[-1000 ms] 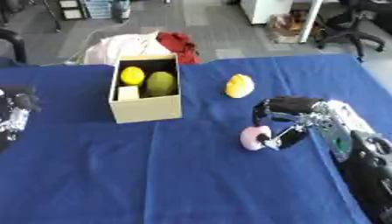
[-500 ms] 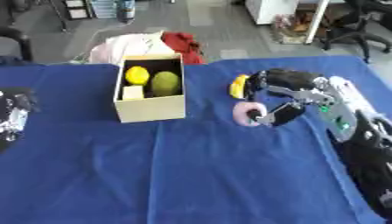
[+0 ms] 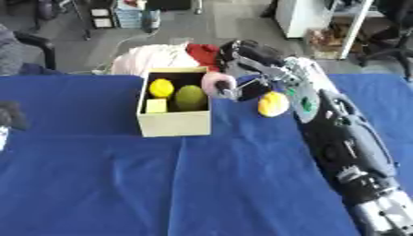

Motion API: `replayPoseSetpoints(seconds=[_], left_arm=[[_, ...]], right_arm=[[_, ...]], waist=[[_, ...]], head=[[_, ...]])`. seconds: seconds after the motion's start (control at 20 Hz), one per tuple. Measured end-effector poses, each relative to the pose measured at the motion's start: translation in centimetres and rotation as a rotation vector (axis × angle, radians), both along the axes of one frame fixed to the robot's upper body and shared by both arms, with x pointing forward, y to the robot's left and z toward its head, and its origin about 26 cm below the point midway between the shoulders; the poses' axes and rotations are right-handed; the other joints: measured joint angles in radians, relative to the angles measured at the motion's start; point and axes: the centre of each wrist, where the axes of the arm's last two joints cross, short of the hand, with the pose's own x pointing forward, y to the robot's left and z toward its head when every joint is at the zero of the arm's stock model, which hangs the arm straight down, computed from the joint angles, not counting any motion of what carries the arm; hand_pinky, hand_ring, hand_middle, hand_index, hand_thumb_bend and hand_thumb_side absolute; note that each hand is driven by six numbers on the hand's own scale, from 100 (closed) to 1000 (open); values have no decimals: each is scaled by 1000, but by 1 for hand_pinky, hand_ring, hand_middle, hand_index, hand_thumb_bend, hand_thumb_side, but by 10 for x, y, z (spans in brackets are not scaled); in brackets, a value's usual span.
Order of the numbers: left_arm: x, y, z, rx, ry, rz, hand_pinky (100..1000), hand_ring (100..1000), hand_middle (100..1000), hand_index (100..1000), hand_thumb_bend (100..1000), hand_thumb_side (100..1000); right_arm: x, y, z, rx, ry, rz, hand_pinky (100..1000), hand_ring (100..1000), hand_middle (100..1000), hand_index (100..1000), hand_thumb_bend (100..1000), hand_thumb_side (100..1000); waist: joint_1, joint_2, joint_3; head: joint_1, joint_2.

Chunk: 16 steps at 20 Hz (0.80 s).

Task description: Pick up objects on the table and place them in the box.

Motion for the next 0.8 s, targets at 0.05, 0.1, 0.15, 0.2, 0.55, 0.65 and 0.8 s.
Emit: replayPoseSetpoints(seconds=[0.05, 0.1, 0.15, 0.2, 0.55, 0.65, 0.8], left_arm=[[0, -2, 0, -1, 0, -7, 772, 558, 563, 714, 100, 552], [1, -3, 1, -2, -1, -15, 773, 558, 563, 714, 100, 553], [1, -5, 1, -3, -1, -22, 775, 558, 563, 714, 100, 554], [1, -6, 1, -2, 0, -28, 776, 557, 563, 714, 100, 555], [2, -10, 1, -3, 1, -45, 778, 558, 563, 714, 100, 559], [2, -10, 1, -2, 1, -47, 779, 557, 562, 714, 100, 562], [2, -10, 0, -2, 3, -47, 780, 557, 563, 714, 100, 565]], right_arm=[[1, 4, -3, 7, -4, -9, 815, 699, 641, 442, 100, 201], [2, 9, -6, 12, -7, -17, 815, 701, 643, 445, 100, 200], [3, 14, -8, 14, -8, -23, 816, 701, 645, 461, 100, 200], [3, 18, -11, 15, -8, -26, 815, 702, 646, 477, 100, 199], [3, 45, -29, -83, -6, -21, 838, 747, 710, 807, 100, 205], [2, 49, -31, -108, -11, -20, 838, 747, 710, 832, 100, 205], [2, 50, -33, -118, -15, -15, 837, 749, 715, 869, 100, 205]], waist=[[0, 2, 10], [0, 4, 20], [-1, 5, 27], [-2, 7, 33], [-2, 13, 44], [-2, 13, 43], [-2, 13, 37]], head=[[-9, -5], [-18, -9], [-26, -13], [-33, -14], [-59, -22], [-62, -22], [-62, -22]])
